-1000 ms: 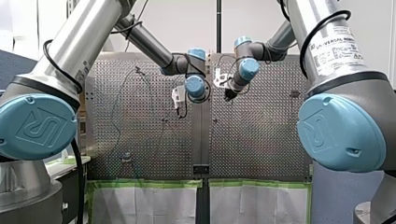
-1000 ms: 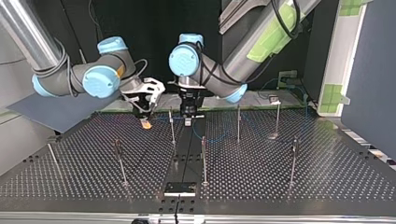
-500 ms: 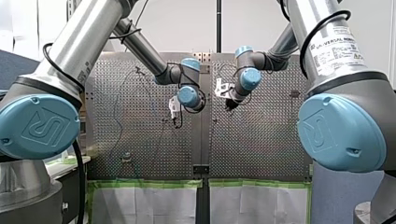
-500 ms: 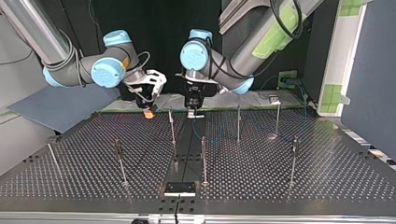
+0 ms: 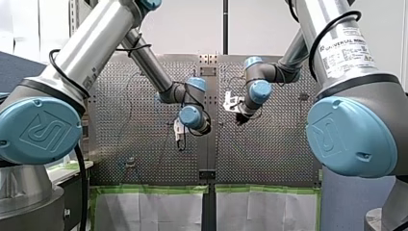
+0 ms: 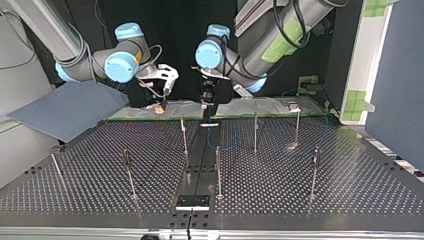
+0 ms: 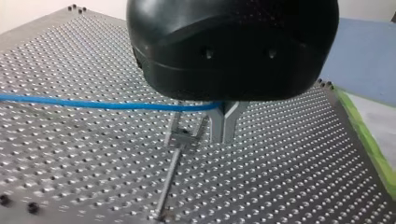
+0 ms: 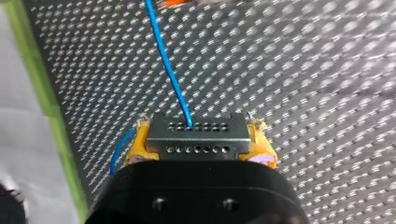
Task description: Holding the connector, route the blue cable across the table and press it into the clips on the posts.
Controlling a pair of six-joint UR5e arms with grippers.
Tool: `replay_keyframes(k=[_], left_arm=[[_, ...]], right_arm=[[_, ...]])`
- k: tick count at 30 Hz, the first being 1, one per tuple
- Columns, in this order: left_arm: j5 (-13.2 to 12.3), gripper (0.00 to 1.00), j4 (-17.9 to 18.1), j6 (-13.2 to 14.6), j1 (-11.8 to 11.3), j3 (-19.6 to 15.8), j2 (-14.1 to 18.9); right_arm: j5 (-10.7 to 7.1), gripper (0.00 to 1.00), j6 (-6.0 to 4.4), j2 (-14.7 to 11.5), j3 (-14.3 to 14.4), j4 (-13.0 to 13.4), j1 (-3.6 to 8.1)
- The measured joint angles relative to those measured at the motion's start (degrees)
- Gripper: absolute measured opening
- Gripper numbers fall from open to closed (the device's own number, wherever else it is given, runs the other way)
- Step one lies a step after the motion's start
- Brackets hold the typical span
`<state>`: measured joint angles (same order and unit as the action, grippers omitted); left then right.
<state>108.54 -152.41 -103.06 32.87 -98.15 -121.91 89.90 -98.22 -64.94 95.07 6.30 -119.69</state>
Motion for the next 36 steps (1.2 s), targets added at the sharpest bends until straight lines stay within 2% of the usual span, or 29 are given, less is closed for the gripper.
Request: replay_keyframes(k=[6, 13, 21, 27, 36], left_arm=[[-0.2, 0.00, 0.6, -0.6, 0.0, 0.6, -1.6], [-0.3, 0.00, 1.0, -1.2, -0.4, 1.9, -1.7], [-0.5, 0.00, -0.3, -1.2, -0.6, 4.8, -1.7], [-1.7, 0.00, -0.7, -1.2, -1.0, 5.7, -2.2], [-3.7, 0.00, 0.3, -1.4, -2.0, 6.8, -3.9]], right_arm=[[0.50, 0.00, -0.06, 0.1, 1.8, 0.3, 0.08], [0.66, 0.00, -0.58, 0.2, 2.2, 2.4, 0.78], [-0.07, 0.00, -1.69, 0.3, 1.5, 5.0, 3.13], [-1.78, 0.00, -1.79, 0.7, 1.0, 5.3, 4.94], [-3.61, 0.00, -1.56, 3.5, 0.1, 5.3, 6.51]])
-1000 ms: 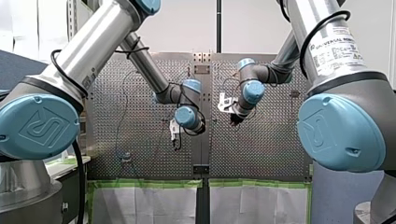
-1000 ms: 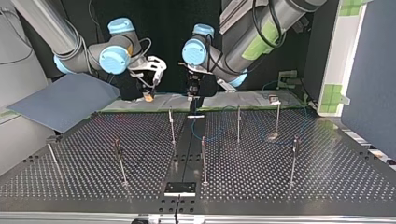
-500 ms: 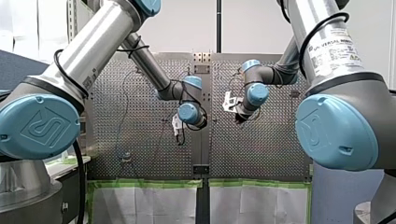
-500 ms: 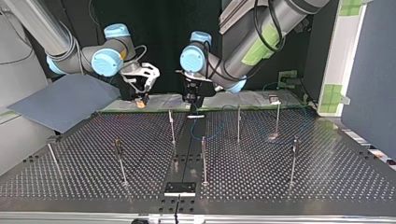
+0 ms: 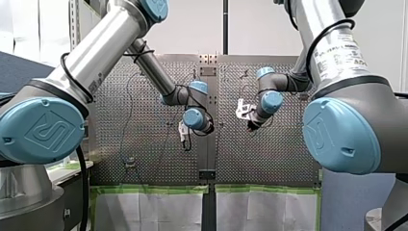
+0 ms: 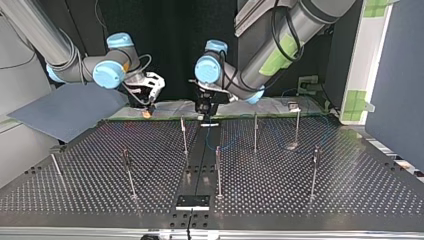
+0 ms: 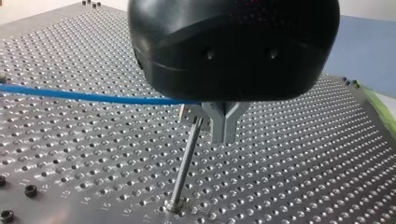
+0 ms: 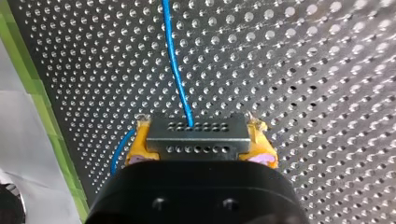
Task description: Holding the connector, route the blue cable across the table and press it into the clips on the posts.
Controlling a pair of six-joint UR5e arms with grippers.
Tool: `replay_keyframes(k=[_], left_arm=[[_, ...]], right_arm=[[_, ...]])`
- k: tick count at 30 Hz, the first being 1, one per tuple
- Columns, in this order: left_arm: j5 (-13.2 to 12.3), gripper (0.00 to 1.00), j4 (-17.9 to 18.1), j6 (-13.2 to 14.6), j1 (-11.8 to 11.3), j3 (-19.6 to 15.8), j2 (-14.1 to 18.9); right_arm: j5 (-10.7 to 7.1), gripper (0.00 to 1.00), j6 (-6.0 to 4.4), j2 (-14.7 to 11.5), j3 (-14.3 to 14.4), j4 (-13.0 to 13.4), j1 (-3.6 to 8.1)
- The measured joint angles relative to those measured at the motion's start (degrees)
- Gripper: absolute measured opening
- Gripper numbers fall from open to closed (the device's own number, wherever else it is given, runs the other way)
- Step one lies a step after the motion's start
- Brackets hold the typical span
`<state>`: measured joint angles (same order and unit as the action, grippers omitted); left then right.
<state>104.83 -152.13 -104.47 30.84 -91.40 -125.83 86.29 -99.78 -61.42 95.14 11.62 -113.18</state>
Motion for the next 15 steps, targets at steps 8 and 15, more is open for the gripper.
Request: replay_keyframes(k=[8, 15], left_arm=[[-1.6, 0.00, -0.5, 0.0, -1.1, 2.5, -1.0], [-2.2, 0.00, -2.2, 0.2, -2.0, 6.0, -4.5]], right_arm=[[-1.74, 0.00, -0.24, 1.9, -2.1, 0.1, 1.24], [-3.31, 0.00, -0.98, 2.8, -4.2, 0.1, 2.73]])
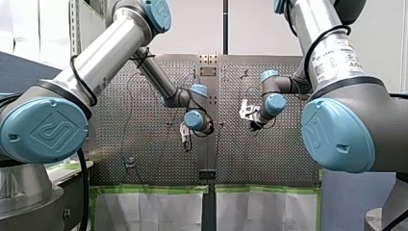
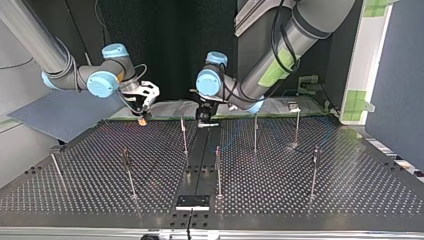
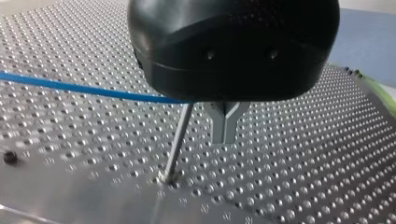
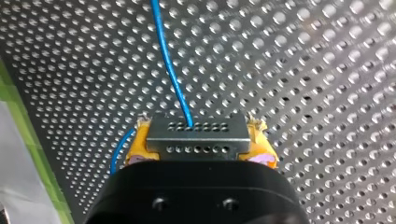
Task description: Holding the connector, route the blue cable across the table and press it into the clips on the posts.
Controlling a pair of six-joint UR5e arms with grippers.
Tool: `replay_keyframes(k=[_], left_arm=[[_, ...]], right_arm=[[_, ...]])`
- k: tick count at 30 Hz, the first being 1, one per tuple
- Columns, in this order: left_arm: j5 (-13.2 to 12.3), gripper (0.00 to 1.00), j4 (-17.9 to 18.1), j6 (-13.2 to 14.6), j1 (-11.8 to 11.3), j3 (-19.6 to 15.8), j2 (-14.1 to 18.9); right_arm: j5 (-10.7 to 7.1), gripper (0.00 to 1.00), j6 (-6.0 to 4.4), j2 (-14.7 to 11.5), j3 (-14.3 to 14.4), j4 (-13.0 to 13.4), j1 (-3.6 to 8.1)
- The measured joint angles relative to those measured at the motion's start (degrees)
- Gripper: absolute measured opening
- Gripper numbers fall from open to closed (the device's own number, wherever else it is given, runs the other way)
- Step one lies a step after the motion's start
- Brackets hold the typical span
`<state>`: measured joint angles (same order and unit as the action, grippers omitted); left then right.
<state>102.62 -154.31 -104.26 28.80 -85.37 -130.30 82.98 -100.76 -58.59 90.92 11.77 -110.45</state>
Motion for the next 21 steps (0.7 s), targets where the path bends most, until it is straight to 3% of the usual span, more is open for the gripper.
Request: replay_keyframes(k=[15, 16, 17, 18, 19, 20, 21], left_arm=[[-0.3, 0.00, -3.3, 0.4, -2.4, 7.3, -1.5], [-0.3, 0.10, -3.5, 0.4, -2.5, 7.5, -1.5], [-0.3, 0.10, -3.8, 0.4, -2.4, 7.8, -1.5], [-0.3, 0.21, -4.1, 0.4, -2.4, 7.9, -1.4], [-0.3, 0.44, -4.4, 0.4, -2.3, 8.0, -1.4], [-0.3, 0.44, -4.8, 0.4, -2.2, 8.0, -1.4], [-0.3, 0.59, -5.2, 0.5, -2.1, 8.1, -1.4]], right_arm=[[-2.17, 0.00, -0.20, 1.3, -3.8, 0.2, 2.77], [-2.26, 0.00, -0.16, 1.3, -3.9, 0.2, 2.87], [-2.33, 0.00, -0.11, 1.3, -3.9, 0.2, 2.96], [-2.37, 0.00, -0.06, 1.3, -4.0, 0.2, 3.07], [-2.41, 0.00, -0.02, 1.3, -4.0, 0.2, 3.13], [-2.44, 0.00, 0.02, 1.3, -4.0, 0.2, 3.17], [-2.49, 0.00, 0.06, 1.3, -4.0, 0.3, 3.21]])
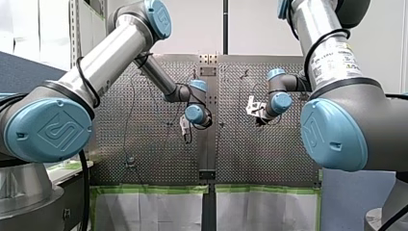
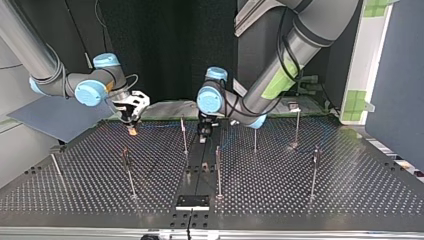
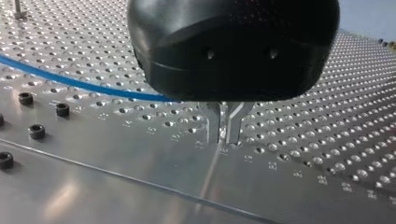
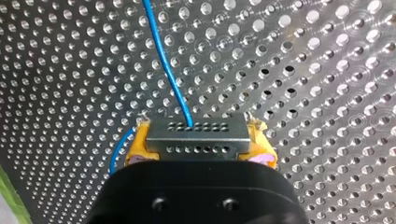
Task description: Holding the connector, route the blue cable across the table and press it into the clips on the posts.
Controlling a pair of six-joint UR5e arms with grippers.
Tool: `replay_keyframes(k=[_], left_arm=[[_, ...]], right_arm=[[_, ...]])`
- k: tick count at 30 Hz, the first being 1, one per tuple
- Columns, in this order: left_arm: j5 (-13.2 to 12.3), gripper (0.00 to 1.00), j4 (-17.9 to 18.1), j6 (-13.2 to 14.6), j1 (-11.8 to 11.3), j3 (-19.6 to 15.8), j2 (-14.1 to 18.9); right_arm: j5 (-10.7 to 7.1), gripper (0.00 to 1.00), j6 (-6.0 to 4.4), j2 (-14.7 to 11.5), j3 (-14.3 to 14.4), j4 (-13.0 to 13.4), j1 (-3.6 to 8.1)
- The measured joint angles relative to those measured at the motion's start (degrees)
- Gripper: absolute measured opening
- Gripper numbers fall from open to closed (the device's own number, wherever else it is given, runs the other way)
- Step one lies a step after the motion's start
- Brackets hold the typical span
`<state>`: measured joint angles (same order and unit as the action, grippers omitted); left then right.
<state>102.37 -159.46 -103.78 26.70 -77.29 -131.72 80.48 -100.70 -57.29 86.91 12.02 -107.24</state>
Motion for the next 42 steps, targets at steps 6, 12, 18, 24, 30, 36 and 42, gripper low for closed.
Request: replay_keyframes(k=[6, 12, 18, 24, 30, 36, 42], left_arm=[[0.6, 1.00, -3.0, 0.7, 1.0, 0.0, 0.0], [1.8, 1.00, -6.0, 2.1, 2.3, -0.1, 1.0], [3.6, 1.00, -8.6, 2.7, 4.3, -1.1, 3.2], [6.2, 1.00, -11.4, 2.6, 7.0, -1.4, 4.4], [9.0, 1.00, -14.3, 2.9, 10.0, -1.4, 4.7], [9.8, 1.00, -14.4, 2.4, 12.7, -1.4, 5.4], [11.6, 1.00, -11.7, 0.4, 15.7, -1.1, 5.3]], right_arm=[[-0.45, 0.00, 0.12, 0.0, 0.0, 0.0, 0.17], [-0.82, 0.00, 0.19, 0.0, 0.0, -0.2, 0.18], [-1.02, 0.00, 0.50, 0.0, 0.0, -0.4, -0.07], [-1.10, 0.00, 0.64, 0.0, 0.0, -0.4, -0.05], [-1.18, 0.00, 0.71, 0.0, 0.0, -0.5, 0.20], [-1.26, 0.00, 1.00, 0.0, 0.0, -0.6, 0.23], [-1.46, 0.00, 1.82, 0.0, 0.0, -0.8, 0.37]])
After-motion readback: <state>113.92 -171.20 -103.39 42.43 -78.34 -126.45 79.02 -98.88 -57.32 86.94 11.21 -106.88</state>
